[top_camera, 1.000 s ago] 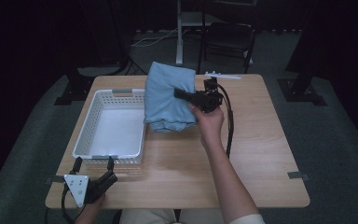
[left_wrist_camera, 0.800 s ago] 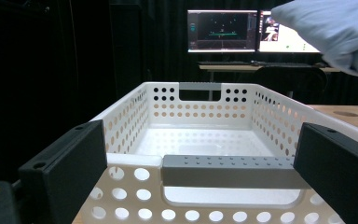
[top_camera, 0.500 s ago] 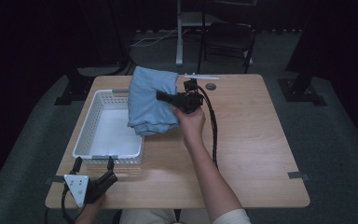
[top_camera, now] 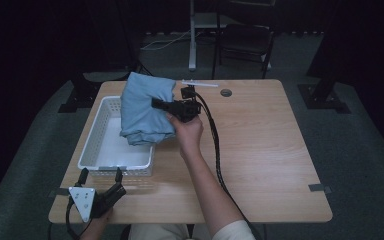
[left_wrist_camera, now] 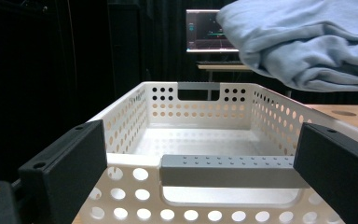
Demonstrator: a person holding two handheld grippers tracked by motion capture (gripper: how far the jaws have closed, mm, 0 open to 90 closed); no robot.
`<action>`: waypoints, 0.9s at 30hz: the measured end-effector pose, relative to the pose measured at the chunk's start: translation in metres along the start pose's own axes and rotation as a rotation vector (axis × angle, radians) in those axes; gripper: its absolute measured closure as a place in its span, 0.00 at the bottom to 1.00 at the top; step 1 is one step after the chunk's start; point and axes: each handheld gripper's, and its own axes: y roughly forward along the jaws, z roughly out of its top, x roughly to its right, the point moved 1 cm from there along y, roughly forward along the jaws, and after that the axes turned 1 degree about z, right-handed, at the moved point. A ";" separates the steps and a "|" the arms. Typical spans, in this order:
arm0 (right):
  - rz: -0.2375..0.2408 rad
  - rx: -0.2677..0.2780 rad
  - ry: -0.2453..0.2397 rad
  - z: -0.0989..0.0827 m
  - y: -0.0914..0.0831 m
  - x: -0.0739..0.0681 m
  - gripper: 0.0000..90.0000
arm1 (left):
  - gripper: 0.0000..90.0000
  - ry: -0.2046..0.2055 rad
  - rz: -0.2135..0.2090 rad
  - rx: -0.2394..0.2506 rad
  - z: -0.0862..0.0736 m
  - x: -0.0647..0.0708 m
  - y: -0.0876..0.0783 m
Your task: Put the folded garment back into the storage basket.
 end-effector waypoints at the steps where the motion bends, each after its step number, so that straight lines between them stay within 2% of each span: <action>1: 0.002 -0.001 0.006 0.000 0.003 0.000 0.71 | 0.04 0.000 0.000 0.000 0.000 0.000 0.000; 13: 0.017 -0.009 0.010 -0.002 0.036 -0.015 0.71 | 0.04 0.000 0.000 0.001 0.000 0.000 0.000; 19: 0.032 -0.007 0.036 -0.006 0.052 -0.019 0.71 | 0.04 0.000 0.000 -0.001 0.000 0.000 0.000; 25: 0.042 -0.017 0.039 -0.009 0.071 -0.029 0.71 | 0.04 0.000 0.000 -0.003 0.000 0.000 0.000; 27: 0.047 -0.010 0.053 -0.011 0.077 -0.031 0.71 | 0.04 0.001 0.000 -0.001 0.000 0.000 0.000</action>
